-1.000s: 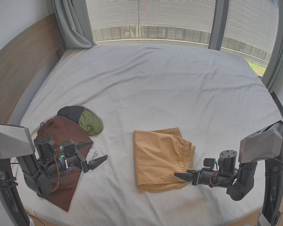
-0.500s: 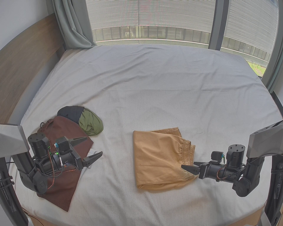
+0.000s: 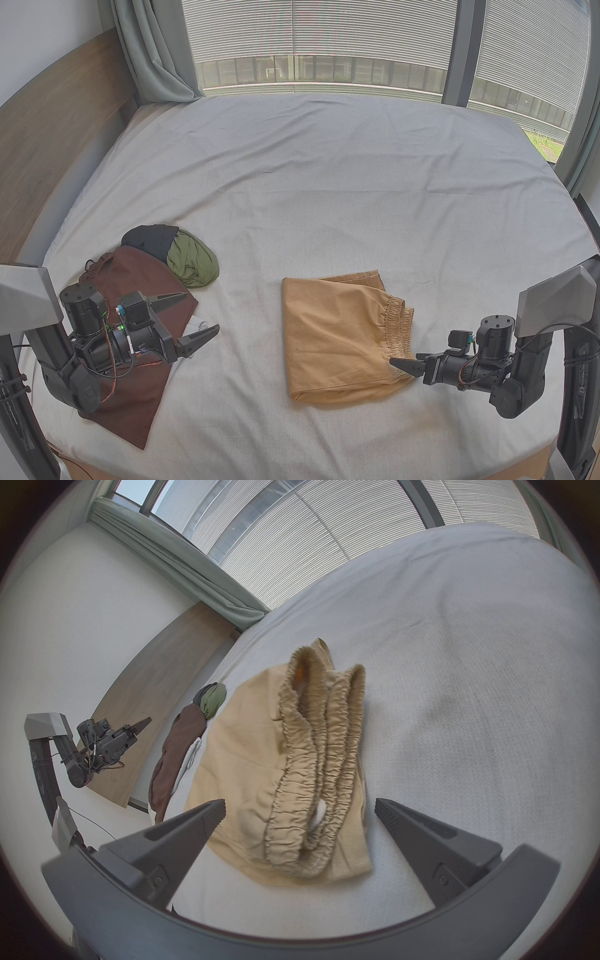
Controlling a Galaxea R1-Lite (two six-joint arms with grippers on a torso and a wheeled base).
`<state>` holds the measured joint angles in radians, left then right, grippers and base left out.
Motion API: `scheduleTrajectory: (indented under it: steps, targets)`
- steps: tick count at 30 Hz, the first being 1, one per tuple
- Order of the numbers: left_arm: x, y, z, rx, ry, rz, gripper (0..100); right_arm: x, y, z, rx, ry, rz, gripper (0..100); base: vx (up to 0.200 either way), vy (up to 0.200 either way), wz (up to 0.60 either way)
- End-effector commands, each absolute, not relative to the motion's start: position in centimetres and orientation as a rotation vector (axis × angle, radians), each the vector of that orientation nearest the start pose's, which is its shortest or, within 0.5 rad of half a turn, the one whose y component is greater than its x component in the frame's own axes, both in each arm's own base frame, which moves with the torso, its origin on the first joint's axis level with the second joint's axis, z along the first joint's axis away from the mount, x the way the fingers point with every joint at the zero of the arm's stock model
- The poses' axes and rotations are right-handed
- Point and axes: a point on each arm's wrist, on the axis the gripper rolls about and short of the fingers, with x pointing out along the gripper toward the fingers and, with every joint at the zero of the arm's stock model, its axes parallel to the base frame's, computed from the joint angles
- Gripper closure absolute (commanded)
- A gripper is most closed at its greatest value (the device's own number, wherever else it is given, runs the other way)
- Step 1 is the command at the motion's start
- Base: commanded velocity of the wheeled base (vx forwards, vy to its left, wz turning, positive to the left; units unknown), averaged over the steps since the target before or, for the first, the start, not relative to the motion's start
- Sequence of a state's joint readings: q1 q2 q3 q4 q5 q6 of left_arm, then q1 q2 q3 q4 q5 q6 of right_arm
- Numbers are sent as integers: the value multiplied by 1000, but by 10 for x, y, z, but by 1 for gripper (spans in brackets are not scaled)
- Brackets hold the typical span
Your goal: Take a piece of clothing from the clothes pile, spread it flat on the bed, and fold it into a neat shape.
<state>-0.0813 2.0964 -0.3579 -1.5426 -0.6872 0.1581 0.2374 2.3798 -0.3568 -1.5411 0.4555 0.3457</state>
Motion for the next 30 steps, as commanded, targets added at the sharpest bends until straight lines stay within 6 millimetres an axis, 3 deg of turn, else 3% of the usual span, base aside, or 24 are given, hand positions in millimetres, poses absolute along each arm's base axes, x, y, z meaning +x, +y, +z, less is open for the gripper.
scheduleTrajectory:
  steps: [1, 11, 16, 21, 30]
  targets:
    - [289, -38, 56, 90, 130, -780, 0, 289, 78, -44, 385, 639, 573, 0, 0, 0, 0]
    - [289, -39, 56, 90, 131, -782, 0, 293, 86, -55, 396, 659, 590, 0, 0, 0, 0]
    - [289, -39, 56, 90, 131, -784, 0, 296, 101, -62, 445, 684, 610, 0, 0, 0, 0]
    - [289, -38, 56, 89, 129, -790, 0, 298, 111, -58, 495, 683, 626, 0, 0, 0, 0]
    - [289, -39, 56, 91, 128, -793, 0, 299, 112, -58, 495, 678, 629, 0, 0, 0, 0]
